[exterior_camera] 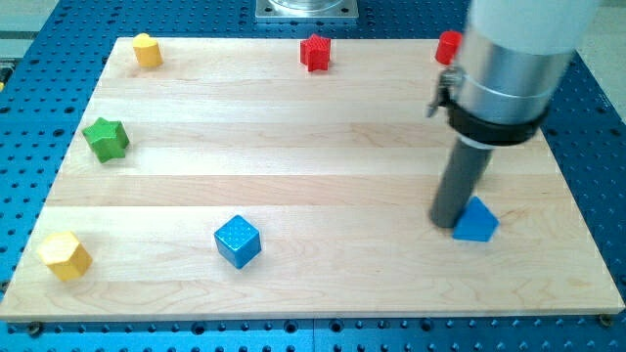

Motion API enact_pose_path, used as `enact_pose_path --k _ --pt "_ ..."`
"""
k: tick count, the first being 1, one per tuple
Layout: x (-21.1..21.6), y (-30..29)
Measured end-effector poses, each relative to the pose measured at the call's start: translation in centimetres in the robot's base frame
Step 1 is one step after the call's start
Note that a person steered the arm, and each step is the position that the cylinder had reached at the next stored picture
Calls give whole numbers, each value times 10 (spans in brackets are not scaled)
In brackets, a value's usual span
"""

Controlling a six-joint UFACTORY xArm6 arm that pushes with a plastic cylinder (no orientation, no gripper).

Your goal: Slide the blue triangle to the bottom right corner

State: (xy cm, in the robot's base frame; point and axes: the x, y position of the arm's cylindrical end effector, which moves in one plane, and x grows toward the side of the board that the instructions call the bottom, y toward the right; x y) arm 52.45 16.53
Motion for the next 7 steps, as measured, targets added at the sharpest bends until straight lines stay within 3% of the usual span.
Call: enact_pose_path --k 3,4,5,6,7 --pt "13 59" --pt "18 46" --pt "-45 5" --pt "-89 13" --pt "-91 13"
